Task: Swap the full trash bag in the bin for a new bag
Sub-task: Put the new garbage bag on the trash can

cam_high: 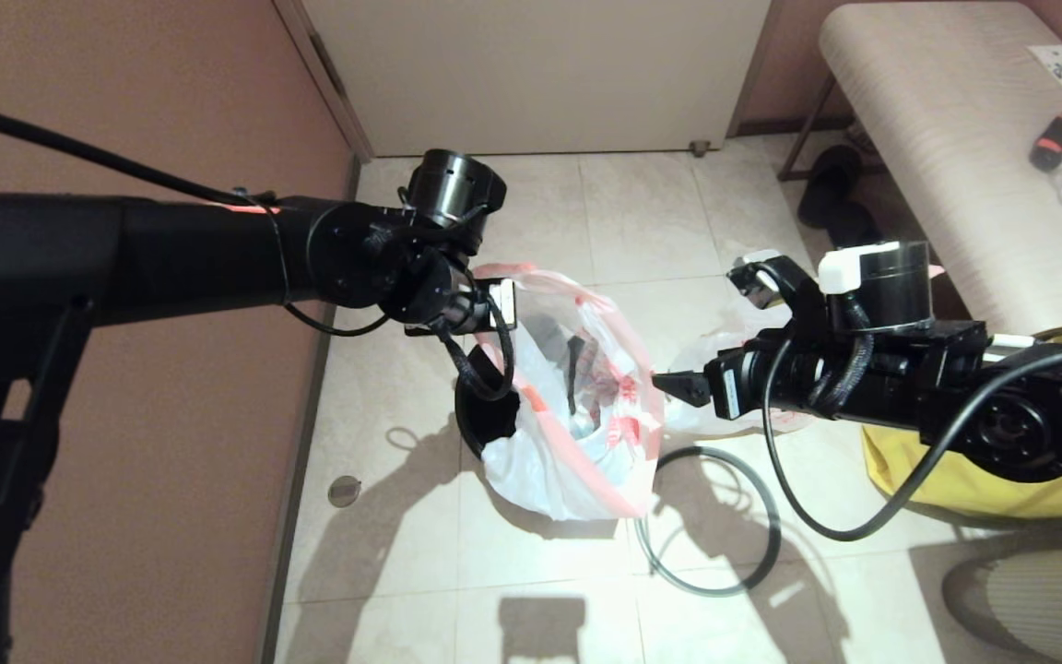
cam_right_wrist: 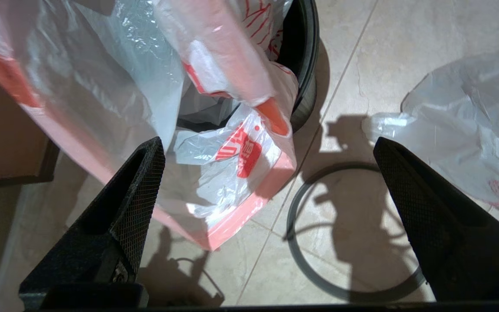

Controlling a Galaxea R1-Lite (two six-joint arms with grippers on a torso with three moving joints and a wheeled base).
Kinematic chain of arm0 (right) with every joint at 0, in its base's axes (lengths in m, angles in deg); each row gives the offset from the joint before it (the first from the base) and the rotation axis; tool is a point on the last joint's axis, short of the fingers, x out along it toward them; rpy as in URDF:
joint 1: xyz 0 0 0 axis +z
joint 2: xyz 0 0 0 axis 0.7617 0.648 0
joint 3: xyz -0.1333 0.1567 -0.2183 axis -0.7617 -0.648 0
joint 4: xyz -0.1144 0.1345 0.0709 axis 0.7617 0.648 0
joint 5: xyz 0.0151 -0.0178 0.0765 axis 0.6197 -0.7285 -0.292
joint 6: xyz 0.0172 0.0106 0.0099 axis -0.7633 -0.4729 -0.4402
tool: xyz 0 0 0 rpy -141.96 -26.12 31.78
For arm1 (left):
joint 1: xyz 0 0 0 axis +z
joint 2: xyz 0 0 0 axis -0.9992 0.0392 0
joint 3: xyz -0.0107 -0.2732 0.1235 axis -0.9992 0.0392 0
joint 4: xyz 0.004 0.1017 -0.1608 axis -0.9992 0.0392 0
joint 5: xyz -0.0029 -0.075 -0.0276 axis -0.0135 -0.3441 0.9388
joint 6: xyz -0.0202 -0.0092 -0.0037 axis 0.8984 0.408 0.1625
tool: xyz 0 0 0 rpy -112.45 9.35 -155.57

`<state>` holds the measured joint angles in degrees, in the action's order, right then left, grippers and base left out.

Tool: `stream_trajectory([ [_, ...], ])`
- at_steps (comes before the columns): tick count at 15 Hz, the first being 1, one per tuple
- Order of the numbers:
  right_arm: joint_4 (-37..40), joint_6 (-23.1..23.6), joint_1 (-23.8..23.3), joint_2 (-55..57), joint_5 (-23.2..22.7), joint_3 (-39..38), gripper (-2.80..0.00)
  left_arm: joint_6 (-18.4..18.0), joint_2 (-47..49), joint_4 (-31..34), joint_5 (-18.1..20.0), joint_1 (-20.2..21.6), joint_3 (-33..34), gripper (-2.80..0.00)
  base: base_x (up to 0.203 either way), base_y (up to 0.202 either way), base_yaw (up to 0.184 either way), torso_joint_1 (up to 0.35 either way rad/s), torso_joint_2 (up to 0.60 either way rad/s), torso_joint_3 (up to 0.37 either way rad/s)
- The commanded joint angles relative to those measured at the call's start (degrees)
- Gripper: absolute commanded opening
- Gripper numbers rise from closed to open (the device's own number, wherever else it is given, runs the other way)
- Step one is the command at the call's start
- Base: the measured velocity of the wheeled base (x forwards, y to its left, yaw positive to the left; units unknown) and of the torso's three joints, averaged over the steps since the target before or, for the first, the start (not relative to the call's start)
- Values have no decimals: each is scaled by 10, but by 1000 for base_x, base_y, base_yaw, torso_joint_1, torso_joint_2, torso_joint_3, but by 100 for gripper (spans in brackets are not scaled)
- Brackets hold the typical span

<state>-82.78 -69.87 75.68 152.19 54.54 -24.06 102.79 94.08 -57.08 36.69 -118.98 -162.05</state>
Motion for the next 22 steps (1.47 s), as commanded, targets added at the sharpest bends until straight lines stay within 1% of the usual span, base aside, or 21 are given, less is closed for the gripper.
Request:
stream_trajectory([
  [1,-33,22,-4,56,-11,-1,0,2,-10,2,-2,-5,3,-280,0,0,0,0,0,0],
  [4,-107,45,-8,121,-25,15,0,0,-10,30,-2,-4,-3,-280,0,0,0,0,0,0],
  [8,-116,46,3,162,-27,49,0,-3,-13,33,-3,10,-8,-280,0,0,0,0,0,0],
  [9,-115,46,5,169,-24,58,-280,-3,-14,33,-3,12,-8,-280,0,0,0,0,0,0],
  [10,-114,44,5,177,-24,72,-280,-3,-16,33,-3,13,-8,-280,0,0,0,0,0,0],
  [13,-112,41,12,184,-27,81,-280,-2,-26,32,-2,18,-9,-280,0,0,0,0,0,0],
  [17,-111,41,14,224,-28,121,-280,-2,-40,34,-1,41,-36,-280,0,0,0,0,0,0],
  [19,-98,40,14,198,-29,119,-280,-1,-39,42,-1,57,-48,-280,0,0,0,0,0,0],
  [21,-58,39,11,157,-32,124,-280,2,-38,41,0,70,-48,-280,0,0,0,0,0,0],
  [22,-41,29,10,134,-35,141,-280,3,-36,35,1,81,-51,-280,0,0,0,0,0,0],
])
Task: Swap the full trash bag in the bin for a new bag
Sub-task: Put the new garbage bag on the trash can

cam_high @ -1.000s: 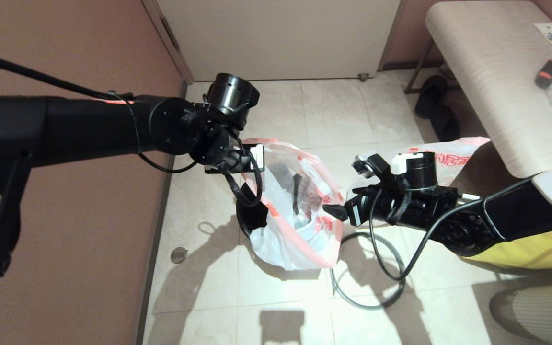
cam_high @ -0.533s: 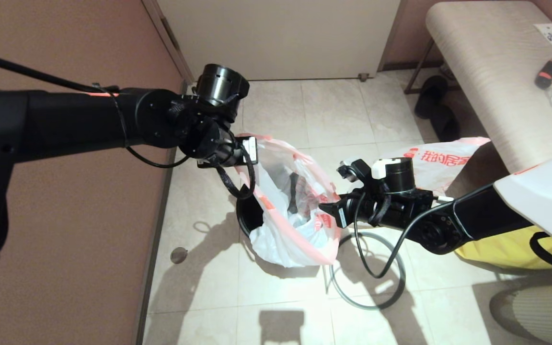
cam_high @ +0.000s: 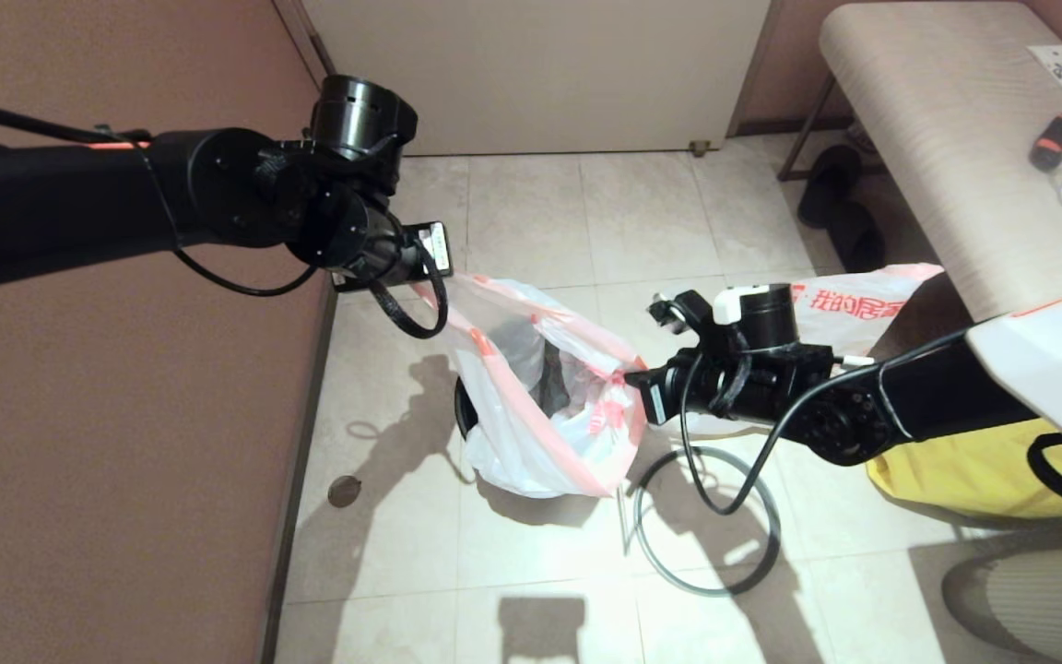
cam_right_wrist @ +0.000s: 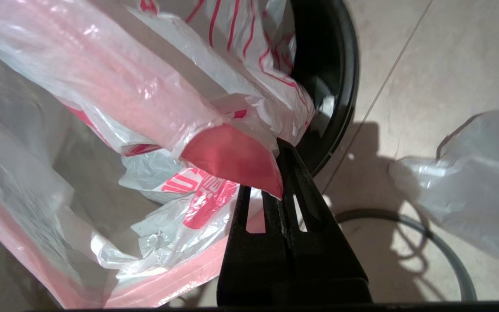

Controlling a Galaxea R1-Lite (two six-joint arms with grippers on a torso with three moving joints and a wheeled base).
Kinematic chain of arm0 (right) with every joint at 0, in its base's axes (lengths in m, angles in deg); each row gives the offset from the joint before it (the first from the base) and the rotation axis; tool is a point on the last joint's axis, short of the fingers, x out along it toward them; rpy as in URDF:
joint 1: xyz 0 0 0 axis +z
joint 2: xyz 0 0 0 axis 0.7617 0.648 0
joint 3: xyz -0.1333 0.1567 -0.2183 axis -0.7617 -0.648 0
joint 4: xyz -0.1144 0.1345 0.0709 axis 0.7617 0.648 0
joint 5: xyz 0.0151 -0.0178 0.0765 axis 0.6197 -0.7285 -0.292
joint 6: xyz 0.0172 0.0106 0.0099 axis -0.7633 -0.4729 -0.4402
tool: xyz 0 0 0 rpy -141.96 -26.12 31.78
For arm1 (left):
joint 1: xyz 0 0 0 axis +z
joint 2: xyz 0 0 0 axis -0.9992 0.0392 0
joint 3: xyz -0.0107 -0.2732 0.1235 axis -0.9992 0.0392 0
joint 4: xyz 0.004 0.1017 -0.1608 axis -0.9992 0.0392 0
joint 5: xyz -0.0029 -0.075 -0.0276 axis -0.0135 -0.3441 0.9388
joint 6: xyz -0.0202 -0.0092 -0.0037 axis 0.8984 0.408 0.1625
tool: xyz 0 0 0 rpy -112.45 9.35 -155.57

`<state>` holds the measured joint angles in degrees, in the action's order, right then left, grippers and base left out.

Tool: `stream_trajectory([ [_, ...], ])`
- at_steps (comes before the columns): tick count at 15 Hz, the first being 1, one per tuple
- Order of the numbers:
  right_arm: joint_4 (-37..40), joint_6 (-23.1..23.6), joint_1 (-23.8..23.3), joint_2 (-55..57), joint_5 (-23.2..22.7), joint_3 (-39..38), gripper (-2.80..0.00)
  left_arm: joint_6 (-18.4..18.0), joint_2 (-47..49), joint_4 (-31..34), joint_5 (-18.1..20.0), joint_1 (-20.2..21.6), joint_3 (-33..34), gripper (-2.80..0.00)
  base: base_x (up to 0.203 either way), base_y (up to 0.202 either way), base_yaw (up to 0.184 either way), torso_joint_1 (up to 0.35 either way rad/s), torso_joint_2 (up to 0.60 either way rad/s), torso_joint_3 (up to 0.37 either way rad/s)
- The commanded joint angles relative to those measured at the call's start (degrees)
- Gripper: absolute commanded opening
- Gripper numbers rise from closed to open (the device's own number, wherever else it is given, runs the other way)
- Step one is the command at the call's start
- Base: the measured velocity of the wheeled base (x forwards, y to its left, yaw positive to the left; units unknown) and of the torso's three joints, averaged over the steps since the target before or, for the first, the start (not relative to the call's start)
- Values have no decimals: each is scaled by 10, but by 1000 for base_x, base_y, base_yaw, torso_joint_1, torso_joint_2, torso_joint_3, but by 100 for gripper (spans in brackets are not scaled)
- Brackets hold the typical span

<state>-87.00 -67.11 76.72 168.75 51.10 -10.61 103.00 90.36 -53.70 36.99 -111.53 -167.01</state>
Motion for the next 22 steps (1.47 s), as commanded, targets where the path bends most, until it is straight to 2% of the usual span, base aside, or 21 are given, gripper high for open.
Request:
stream_trajectory([
  [1,12,-13,-2,-46,-2,32,-280,2,1,-5,-1,13,-8,-280,0,0,0,0,0,0],
  [6,117,-51,-2,-67,-3,151,-280,21,21,-48,-2,28,-7,-280,0,0,0,0,0,0],
  [9,124,-53,-13,-20,-2,143,-280,52,54,-47,-4,37,15,-280,0,0,0,0,0,0],
  [13,118,-74,-34,35,-9,139,-280,65,82,-53,-5,51,36,-280,0,0,0,0,0,0],
  [17,117,-79,-35,94,-15,176,-280,67,142,-92,-18,65,32,-280,0,0,0,0,0,0],
  [18,117,-95,-34,102,-16,190,-280,67,159,-95,-18,68,29,-280,0,0,0,0,0,0],
  [20,119,-109,-32,122,-17,231,-280,66,196,-109,-18,73,-8,-280,0,0,0,0,0,0],
  [22,126,-116,-32,142,-16,258,-280,52,224,-170,-19,73,-18,-280,0,0,0,0,0,0],
])
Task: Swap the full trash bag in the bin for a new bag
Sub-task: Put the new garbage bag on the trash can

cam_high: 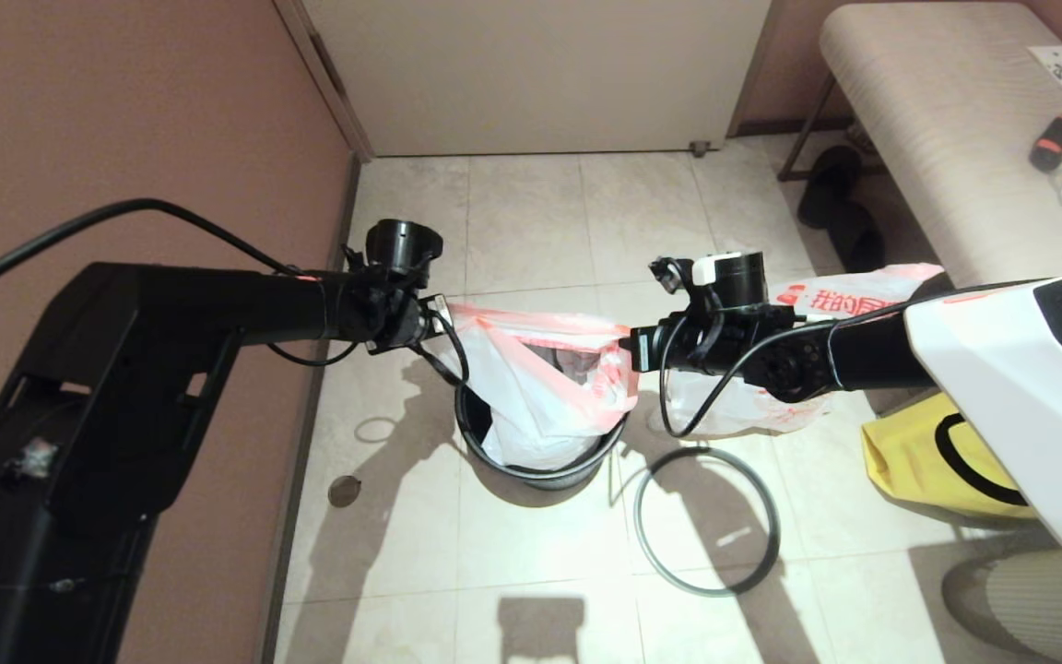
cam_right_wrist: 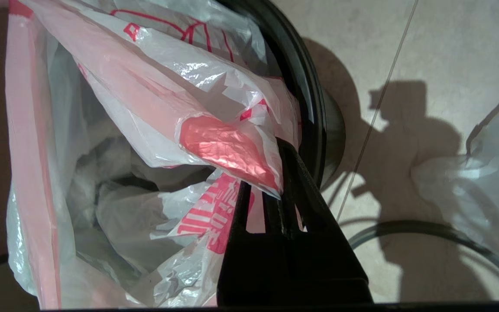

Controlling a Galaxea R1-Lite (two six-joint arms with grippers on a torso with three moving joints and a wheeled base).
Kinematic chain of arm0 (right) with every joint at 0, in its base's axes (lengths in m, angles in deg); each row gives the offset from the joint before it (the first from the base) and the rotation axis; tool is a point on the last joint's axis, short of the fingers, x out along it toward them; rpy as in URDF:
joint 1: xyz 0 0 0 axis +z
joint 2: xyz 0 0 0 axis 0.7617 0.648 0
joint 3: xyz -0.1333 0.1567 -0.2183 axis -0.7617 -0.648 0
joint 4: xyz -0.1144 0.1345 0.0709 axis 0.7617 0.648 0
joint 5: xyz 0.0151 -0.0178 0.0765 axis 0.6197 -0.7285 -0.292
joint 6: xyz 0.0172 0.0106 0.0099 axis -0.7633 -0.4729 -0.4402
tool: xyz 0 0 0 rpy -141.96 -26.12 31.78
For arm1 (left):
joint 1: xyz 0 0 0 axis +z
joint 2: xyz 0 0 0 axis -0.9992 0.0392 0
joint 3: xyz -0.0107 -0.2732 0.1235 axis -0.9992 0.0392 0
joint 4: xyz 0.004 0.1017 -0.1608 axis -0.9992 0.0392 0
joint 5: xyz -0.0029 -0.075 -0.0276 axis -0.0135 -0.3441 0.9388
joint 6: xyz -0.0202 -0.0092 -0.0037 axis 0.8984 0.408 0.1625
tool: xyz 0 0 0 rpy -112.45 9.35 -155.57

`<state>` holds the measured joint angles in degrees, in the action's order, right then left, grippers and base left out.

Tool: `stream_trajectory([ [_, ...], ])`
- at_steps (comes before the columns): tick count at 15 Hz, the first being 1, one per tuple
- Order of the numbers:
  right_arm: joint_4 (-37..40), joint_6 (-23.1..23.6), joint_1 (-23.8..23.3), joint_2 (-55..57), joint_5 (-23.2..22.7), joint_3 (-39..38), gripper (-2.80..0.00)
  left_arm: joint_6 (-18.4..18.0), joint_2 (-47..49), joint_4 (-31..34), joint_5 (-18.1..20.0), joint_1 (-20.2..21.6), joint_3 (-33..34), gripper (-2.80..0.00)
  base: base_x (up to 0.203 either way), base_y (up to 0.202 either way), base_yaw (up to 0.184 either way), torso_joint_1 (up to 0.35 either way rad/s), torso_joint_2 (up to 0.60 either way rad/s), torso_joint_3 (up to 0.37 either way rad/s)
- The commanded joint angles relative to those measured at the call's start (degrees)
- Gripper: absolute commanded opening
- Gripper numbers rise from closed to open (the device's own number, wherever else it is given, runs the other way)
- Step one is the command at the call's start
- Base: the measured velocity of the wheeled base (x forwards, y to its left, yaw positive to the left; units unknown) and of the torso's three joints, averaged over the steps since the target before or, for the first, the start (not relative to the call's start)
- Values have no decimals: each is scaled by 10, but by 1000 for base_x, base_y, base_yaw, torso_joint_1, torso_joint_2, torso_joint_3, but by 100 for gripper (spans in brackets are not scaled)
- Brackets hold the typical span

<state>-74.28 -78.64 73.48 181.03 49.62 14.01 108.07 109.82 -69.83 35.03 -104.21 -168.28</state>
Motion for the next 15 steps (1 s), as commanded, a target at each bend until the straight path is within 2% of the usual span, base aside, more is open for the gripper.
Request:
stream_trajectory([
  [1,7,-1,0,18,1,-2,-280,-1,36,2,-11,-4,6,-280,0,0,0,0,0,0],
  [4,18,0,-5,-27,3,-69,-280,26,-1,49,-19,-7,60,-280,0,0,0,0,0,0],
  [6,21,1,-9,-21,16,-78,-280,47,6,72,-18,-8,74,-280,0,0,0,0,0,0],
  [9,23,2,-11,-29,49,-117,-280,60,-7,75,-17,-12,104,-280,0,0,0,0,0,0],
  [15,17,1,-10,14,49,-126,-280,86,4,39,-16,-15,183,-280,0,0,0,0,0,0],
])
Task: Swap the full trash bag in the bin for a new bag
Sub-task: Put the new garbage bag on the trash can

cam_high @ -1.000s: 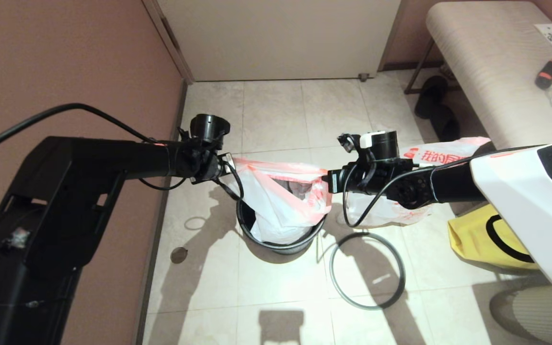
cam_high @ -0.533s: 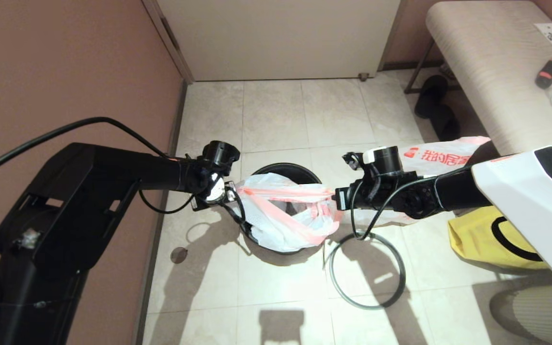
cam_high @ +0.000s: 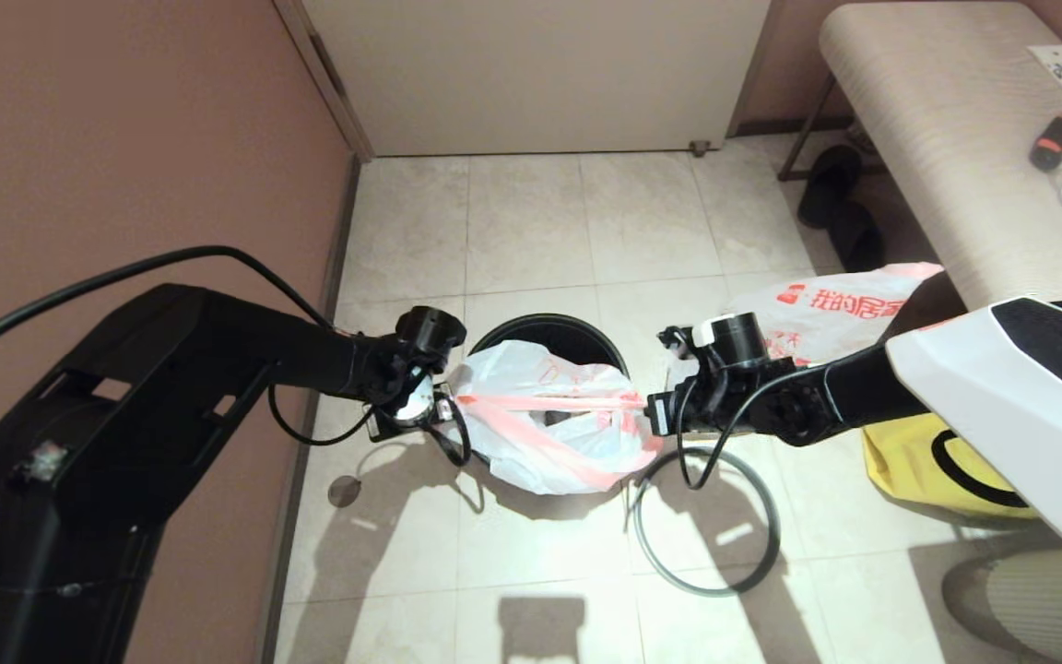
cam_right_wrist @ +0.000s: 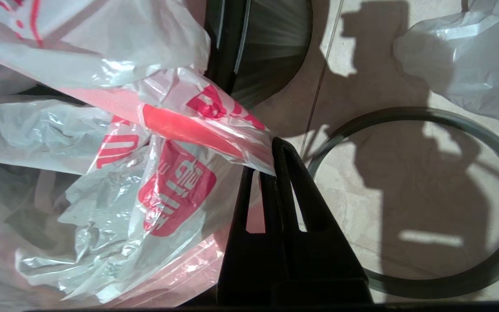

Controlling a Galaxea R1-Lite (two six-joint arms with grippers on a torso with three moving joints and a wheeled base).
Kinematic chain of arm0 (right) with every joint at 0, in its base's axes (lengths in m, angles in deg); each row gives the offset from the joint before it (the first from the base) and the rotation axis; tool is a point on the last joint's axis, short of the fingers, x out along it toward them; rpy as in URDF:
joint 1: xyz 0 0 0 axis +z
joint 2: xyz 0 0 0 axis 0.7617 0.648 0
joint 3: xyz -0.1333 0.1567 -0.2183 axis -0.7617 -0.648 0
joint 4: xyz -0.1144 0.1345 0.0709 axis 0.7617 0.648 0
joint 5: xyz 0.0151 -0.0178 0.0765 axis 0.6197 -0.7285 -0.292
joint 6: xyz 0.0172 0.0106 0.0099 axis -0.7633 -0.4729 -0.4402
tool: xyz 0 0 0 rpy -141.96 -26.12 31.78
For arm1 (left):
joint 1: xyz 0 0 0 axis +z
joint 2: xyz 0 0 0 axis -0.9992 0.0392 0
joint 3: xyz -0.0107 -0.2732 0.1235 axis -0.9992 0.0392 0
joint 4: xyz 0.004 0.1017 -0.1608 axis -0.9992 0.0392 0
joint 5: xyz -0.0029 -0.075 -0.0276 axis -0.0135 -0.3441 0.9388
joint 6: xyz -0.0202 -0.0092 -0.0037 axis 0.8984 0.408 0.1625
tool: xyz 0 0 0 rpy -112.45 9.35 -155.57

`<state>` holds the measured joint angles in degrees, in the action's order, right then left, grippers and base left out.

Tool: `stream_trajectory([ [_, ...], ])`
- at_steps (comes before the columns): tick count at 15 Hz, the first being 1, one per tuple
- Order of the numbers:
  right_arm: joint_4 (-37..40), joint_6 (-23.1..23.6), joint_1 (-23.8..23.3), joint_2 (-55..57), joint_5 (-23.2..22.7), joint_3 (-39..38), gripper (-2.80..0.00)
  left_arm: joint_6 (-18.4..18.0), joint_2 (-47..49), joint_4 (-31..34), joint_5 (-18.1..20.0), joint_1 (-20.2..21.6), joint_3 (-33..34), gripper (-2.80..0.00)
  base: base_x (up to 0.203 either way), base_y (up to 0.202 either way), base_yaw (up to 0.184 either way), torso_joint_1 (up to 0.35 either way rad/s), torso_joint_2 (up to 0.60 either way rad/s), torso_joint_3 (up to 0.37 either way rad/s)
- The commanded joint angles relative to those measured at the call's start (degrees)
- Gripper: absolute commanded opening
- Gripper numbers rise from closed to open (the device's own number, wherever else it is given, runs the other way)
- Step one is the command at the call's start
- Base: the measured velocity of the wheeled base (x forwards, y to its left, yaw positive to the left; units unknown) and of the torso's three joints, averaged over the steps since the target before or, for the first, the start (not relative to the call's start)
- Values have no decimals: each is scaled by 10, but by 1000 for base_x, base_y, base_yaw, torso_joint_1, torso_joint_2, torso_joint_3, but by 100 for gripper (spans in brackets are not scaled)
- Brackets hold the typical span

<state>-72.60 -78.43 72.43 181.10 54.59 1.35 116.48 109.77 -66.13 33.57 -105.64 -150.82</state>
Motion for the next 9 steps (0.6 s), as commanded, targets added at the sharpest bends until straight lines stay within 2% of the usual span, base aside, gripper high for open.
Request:
stream_trajectory([
  [1,-1,-1,0,20,-1,1,-280,3,7,-9,-3,-1,20,-280,0,0,0,0,0,0],
  [5,-1,5,0,26,-2,-3,-280,11,-56,-33,-2,-20,89,-280,0,0,0,0,0,0],
  [7,1,31,0,32,0,15,-280,12,-67,-34,-2,-24,93,-280,0,0,0,0,0,0],
  [9,1,33,1,34,-1,18,-280,11,-67,-34,-3,-28,95,-280,0,0,0,0,0,0],
])
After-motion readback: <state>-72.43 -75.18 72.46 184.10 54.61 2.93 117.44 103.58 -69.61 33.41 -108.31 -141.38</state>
